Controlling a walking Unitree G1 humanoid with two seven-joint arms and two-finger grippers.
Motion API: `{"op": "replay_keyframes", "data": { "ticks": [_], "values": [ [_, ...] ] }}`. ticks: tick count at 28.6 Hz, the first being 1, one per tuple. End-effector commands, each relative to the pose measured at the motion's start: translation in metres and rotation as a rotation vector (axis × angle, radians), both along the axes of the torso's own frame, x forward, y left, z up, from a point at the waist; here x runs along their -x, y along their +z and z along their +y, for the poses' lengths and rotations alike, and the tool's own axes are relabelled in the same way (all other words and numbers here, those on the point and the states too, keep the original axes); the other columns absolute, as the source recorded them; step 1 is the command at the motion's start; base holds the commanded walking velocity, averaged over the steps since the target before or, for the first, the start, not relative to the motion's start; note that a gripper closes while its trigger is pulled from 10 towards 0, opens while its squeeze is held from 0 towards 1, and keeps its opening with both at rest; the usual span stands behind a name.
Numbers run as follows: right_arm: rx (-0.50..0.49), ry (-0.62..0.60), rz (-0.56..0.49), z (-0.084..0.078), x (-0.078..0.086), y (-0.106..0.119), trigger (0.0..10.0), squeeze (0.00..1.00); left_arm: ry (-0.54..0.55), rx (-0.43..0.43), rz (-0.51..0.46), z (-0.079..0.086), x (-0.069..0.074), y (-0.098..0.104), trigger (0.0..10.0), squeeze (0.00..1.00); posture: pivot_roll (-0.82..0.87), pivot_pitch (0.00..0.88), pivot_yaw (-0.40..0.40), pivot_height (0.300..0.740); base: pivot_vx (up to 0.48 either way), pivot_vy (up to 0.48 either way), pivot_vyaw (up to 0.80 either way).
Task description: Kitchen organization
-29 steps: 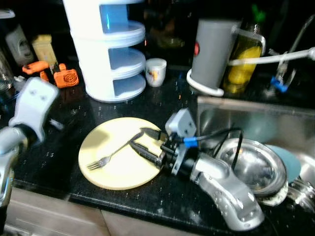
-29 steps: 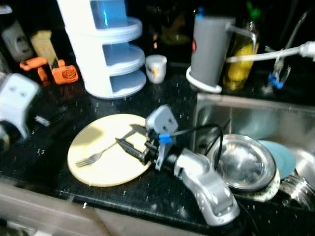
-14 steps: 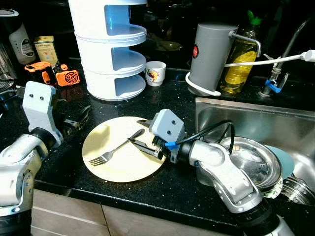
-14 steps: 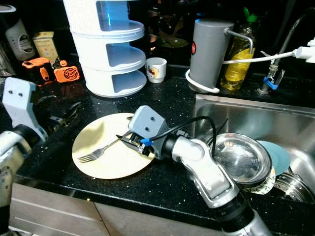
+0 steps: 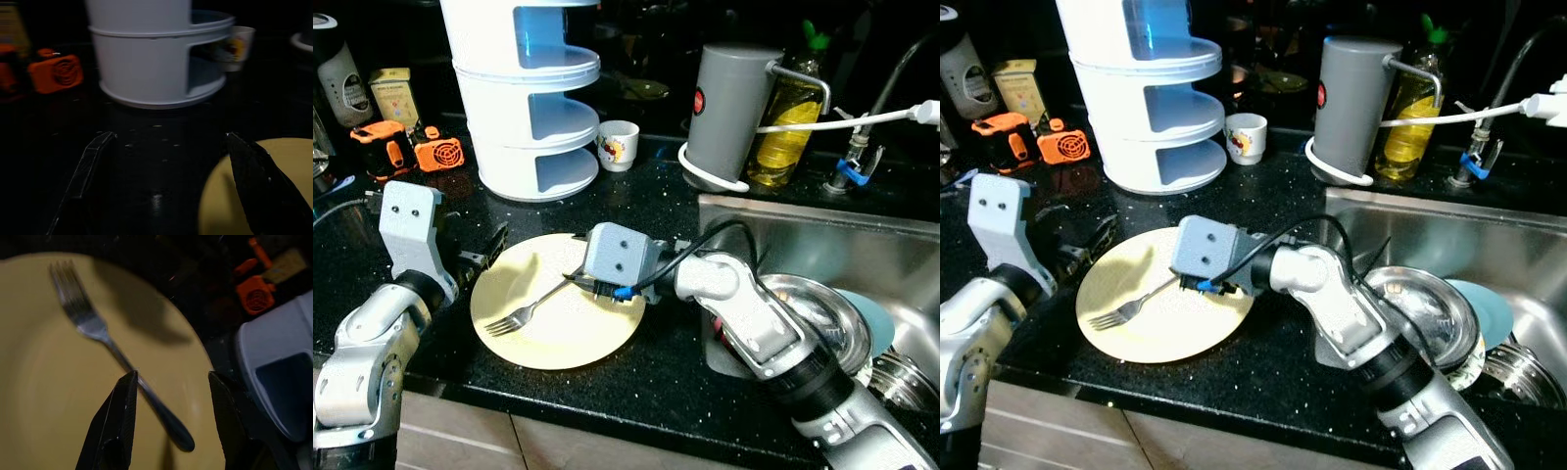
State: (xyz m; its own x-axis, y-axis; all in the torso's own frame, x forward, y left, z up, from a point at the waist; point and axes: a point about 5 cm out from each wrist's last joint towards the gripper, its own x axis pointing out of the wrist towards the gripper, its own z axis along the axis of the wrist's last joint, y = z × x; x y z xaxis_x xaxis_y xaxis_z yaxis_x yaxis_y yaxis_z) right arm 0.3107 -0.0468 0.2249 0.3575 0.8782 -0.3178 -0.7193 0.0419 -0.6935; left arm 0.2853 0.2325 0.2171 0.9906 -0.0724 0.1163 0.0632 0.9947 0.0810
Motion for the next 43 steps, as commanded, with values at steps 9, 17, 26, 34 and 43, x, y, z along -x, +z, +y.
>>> {"op": "replay_keyframes", "data": {
  "ticks": [9,17,26,34,43],
  "values": [
    [0.24,0.151,0.007,-0.001,-0.018,0.008,10.0,0.0,0.305,-0.114,-0.041,0.037,0.013,0.011,10.0,0.0,0.11,0.0,-0.097,0.74,0.0,0.0,0.0],
    [0.051,0.158,0.083,0.026,-0.021,0.022,10.0,0.0,0.377,-0.099,-0.033,0.046,0.018,0.01,10.0,0.0,0.12,0.0,-0.097,0.74,0.0,0.0,0.0],
    [0.193,0.287,0.269,0.031,-0.011,-0.006,10.0,0.0,0.368,-0.081,-0.031,0.042,0.014,0.009,10.0,0.0,0.11,0.0,-0.097,0.74,0.0,0.0,0.0],
    [0.27,0.32,0.286,0.044,-0.016,-0.005,10.0,0.0,0.357,-0.056,-0.04,0.038,0.013,0.01,10.0,0.0,0.12,0.0,-0.107,0.74,0.0,0.0,0.0],
    [0.241,0.334,0.296,0.06,-0.023,0.009,10.0,0.0,0.347,-0.052,-0.05,0.036,0.014,0.013,10.0,0.0,0.12,0.0,-0.111,0.74,0.0,0.0,0.0]
  ]
}}
